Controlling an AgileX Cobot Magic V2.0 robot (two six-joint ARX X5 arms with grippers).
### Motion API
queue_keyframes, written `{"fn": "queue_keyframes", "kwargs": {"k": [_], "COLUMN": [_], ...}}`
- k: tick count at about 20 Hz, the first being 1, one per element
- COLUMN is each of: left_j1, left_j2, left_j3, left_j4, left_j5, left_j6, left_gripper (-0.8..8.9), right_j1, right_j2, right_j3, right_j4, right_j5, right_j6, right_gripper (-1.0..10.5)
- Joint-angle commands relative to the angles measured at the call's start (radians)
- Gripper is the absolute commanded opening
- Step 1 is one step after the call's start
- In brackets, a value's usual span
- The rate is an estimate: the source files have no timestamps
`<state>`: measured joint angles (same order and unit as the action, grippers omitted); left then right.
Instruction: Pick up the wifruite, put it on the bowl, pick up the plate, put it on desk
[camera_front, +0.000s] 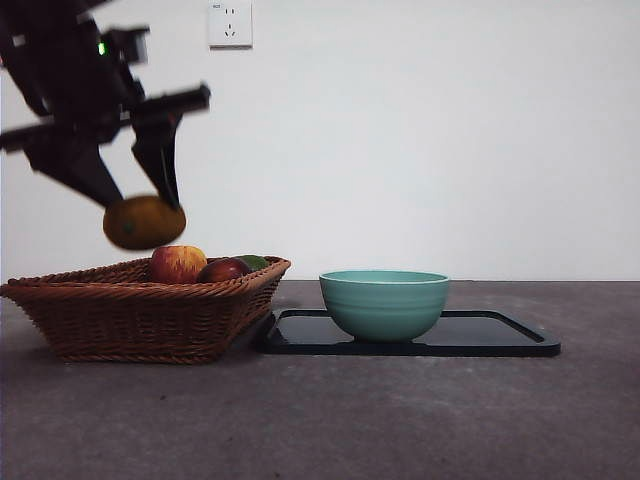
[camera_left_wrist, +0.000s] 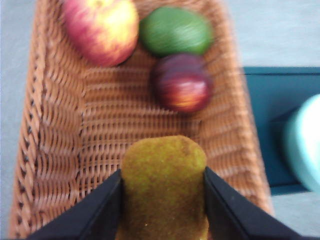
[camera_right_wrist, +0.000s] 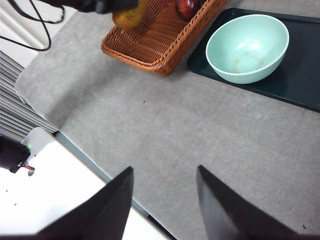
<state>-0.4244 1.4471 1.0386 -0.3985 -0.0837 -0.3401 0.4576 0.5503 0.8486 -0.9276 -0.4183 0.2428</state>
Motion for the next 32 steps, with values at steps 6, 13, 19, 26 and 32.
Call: {"fn": "queue_keyframes", "kwargs": {"k": [6, 13, 19, 26, 32], "left_j1": [-0.006, -0.009, -0.01, -0.014, -0.014], "left_j2": [0.211, 0.236, 0.051, -0.303, -0.471], "left_j3": [-0.003, -0.002, -0.002, -0.002, -0.002], "left_j4": [0.101, 0.1, 0.051, -0.213, -0.367], "left_j5": [-0.007, -0.007, -0.001, 0.345, 0.603], "left_j6": [0.011, 0.014, 0.052, 0.206, 0.312], "left_gripper": [1.54, 3.46, 3.45, 3.44, 3.43], "right_j1": [0.005, 0.005, 0.005, 0.005, 0.005], "right_j2": [0.002, 0.002, 0.002, 0.003, 0.003], "right_j3": [0.019, 0.019, 0.019, 0.019, 0.019], "right_j4": [0.007, 0.007, 0.008, 0.007, 0.007], "right_j5": [0.004, 0.005, 0.008, 0.034, 0.034], "right_j6": [-0.006, -0.006, -0.004, -0.008, -0.007], "right_gripper": [2.0, 2.0, 2.0, 2.0, 2.0]}}
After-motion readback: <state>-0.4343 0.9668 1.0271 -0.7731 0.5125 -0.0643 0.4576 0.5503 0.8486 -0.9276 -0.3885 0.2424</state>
